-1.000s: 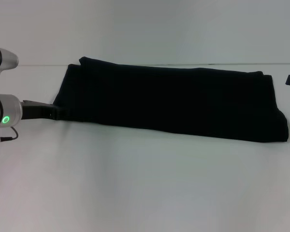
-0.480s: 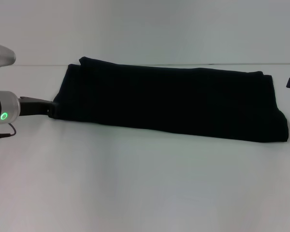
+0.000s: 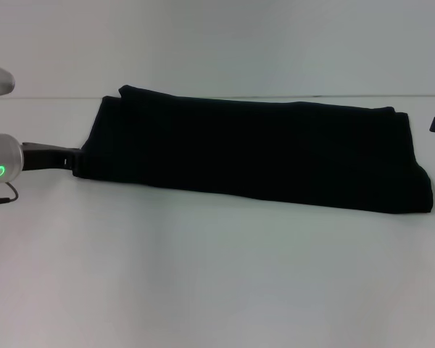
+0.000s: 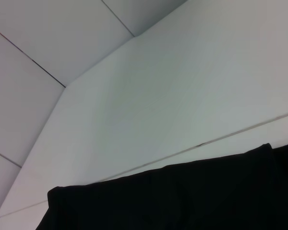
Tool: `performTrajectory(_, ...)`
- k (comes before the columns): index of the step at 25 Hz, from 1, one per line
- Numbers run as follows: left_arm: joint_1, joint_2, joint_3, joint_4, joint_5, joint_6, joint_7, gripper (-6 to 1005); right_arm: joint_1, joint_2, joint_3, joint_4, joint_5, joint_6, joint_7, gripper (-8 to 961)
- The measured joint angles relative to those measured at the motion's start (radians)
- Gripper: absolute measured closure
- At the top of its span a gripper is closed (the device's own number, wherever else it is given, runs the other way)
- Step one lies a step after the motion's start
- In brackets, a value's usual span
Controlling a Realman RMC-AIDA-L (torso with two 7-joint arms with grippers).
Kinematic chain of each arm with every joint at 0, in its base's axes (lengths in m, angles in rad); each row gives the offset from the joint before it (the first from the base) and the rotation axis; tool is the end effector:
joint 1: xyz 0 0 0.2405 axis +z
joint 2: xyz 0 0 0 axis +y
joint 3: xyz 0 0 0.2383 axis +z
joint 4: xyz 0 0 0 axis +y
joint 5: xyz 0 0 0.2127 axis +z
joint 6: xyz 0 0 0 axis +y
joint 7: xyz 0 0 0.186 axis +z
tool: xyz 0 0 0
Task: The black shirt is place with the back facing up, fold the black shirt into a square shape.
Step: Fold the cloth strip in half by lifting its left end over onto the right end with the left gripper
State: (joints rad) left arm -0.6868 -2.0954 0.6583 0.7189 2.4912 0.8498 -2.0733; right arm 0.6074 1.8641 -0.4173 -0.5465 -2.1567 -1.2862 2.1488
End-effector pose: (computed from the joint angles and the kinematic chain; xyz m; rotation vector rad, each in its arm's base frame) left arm -0.3038 0.4442 0.0072 -2.0575 -1.1266 -0.1263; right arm 0.3129 0.4094 0.0803 -1.9706 1.5731 0.7150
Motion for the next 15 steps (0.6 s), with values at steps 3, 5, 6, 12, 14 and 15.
performTrajectory(3, 0.002, 0.0, 0.0, 0.0, 0.0, 0.0, 0.0, 972, 0.0, 0.001, 0.0, 0.001, 0.0, 0.002, -0.001, 250)
performTrajectory(5, 0.002, 0.0, 0.001, -0.003, 0.0, -0.005, 0.002, 966, 0.0, 0.002, 0.0, 0.002, -0.001, 0.002, -0.002, 250)
performTrajectory(6, 0.002, -0.001, 0.003, -0.006, 0.0, -0.008, 0.003, 934, 0.0, 0.002, 0.0, 0.002, -0.001, 0.003, -0.002, 249)
performTrajectory(12, -0.004, -0.005, 0.01, -0.029, 0.001, -0.026, 0.007, 552, 0.0, 0.005, 0.0, 0.002, -0.002, 0.006, -0.004, 249)
performTrajectory(14, -0.005, -0.005, 0.011, -0.031, 0.002, -0.03, 0.008, 555, 0.0, 0.006, 0.0, 0.002, -0.002, 0.007, -0.005, 249)
performTrajectory(15, -0.005, -0.005, 0.01, -0.031, 0.002, -0.032, 0.008, 557, 0.0, 0.006, 0.0, 0.002, -0.002, 0.007, -0.005, 249)
